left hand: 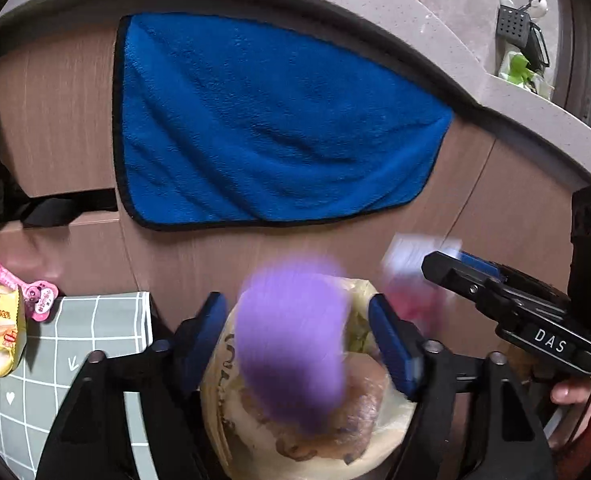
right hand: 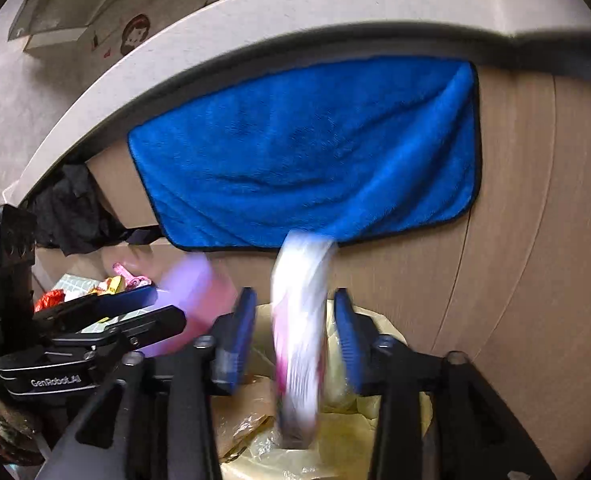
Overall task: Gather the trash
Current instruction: 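Drop the sponge and tissue pack into the yellow bin with both tools, then grasp the red paper cup with the left tool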
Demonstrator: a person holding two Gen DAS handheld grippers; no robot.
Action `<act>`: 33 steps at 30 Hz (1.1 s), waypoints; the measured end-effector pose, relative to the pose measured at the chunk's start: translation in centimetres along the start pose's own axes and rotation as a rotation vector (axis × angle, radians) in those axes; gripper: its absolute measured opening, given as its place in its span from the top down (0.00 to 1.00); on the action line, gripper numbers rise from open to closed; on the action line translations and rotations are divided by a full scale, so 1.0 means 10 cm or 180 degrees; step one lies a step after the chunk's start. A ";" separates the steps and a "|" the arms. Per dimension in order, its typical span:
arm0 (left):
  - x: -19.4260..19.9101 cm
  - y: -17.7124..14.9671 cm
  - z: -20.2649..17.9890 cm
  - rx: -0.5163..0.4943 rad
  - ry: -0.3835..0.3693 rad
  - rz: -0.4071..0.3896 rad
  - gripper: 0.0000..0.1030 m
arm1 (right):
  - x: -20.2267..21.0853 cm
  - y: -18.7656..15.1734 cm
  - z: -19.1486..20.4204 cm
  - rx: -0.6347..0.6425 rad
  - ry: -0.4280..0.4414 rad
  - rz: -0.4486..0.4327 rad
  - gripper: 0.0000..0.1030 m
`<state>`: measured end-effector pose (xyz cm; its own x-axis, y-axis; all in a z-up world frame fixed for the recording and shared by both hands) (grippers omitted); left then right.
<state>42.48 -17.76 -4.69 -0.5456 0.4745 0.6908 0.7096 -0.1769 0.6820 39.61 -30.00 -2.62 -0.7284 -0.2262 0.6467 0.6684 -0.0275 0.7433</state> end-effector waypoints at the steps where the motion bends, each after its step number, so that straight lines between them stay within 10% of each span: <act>1: 0.00 0.00 0.01 0.0011 -0.0009 0.0002 0.27 | -0.01 -0.01 -0.02 -0.0023 -0.0006 -0.0005 0.56; 17: 0.92 -0.09 0.35 -0.0074 0.0374 -0.0254 0.27 | 0.35 -0.23 0.15 -0.0235 0.0005 -0.0187 0.54; 33: 1.98 -0.95 1.30 -0.0032 0.0706 -0.0211 0.27 | 0.65 -0.74 1.37 -0.0041 -0.0073 0.0064 0.55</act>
<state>30.67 4.52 -0.60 -0.6763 0.2845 0.6794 0.6650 -0.1608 0.7293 27.86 -17.90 -1.62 -0.7179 -0.2045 0.6654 0.6848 -0.0358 0.7278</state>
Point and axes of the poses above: each gripper's, at about its wrist camera, not at the fingertips, and x roughly against the way its jaws point, z to its left, y to its top, the point moved 8 cm from there along -x, roughly the way its jaws point, and after that the axes turned 10 degrees about z, right-handed, at the moved point
